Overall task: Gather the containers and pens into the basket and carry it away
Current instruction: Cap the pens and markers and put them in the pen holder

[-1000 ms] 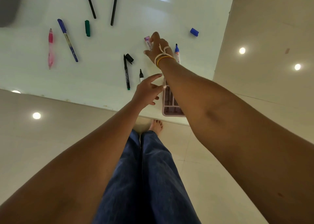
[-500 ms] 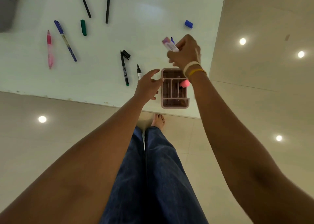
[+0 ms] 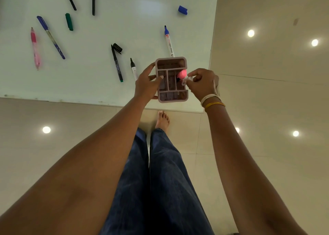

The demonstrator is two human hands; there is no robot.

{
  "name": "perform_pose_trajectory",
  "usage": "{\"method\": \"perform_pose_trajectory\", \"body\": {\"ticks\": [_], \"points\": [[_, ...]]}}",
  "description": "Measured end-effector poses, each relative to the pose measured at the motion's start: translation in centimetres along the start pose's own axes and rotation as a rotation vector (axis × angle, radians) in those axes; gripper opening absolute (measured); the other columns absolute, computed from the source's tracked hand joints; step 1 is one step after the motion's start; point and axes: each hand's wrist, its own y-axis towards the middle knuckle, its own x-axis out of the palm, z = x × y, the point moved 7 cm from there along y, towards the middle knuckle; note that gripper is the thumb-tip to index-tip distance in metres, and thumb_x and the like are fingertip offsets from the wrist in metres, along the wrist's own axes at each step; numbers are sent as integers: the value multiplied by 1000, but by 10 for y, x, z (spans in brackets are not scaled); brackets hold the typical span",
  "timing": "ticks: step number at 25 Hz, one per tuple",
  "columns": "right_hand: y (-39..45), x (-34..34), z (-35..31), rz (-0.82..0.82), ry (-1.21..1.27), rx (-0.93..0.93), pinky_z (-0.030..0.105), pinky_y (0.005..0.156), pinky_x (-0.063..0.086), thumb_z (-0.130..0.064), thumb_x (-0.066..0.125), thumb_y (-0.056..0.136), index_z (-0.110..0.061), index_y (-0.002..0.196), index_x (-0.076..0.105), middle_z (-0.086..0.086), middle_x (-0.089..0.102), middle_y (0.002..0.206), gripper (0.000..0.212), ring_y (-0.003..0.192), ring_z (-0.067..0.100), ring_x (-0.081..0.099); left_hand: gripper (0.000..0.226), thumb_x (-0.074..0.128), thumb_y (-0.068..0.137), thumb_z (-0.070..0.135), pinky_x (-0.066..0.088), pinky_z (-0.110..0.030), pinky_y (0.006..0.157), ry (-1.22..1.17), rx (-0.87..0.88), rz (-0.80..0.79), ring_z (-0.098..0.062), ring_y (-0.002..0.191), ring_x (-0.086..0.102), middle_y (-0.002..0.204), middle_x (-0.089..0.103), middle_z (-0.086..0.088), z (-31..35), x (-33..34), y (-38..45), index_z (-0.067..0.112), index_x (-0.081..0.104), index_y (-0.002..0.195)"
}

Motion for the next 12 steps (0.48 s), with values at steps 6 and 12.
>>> {"method": "perform_pose_trajectory", "body": {"ticks": [6,12], "points": [[4,23,2,-80,-65,134,33,74,53,-22,80,69,-16,84,56,4,61,86,29,79,23,58,57,62,92,26,58,-51,80,27,0,7,-26,116,63,133,60,-7,4,1,0,33,39,144],[-10,45,32,-280,445,597,45,82,59,-13,60,87,-13,95,58,9,64,92,8,89,34,67,59,64,89,21,60,-43,69,-2,1,14,-25,113,64,130,62,-6,4,-4,-3,34,42,142]]}}
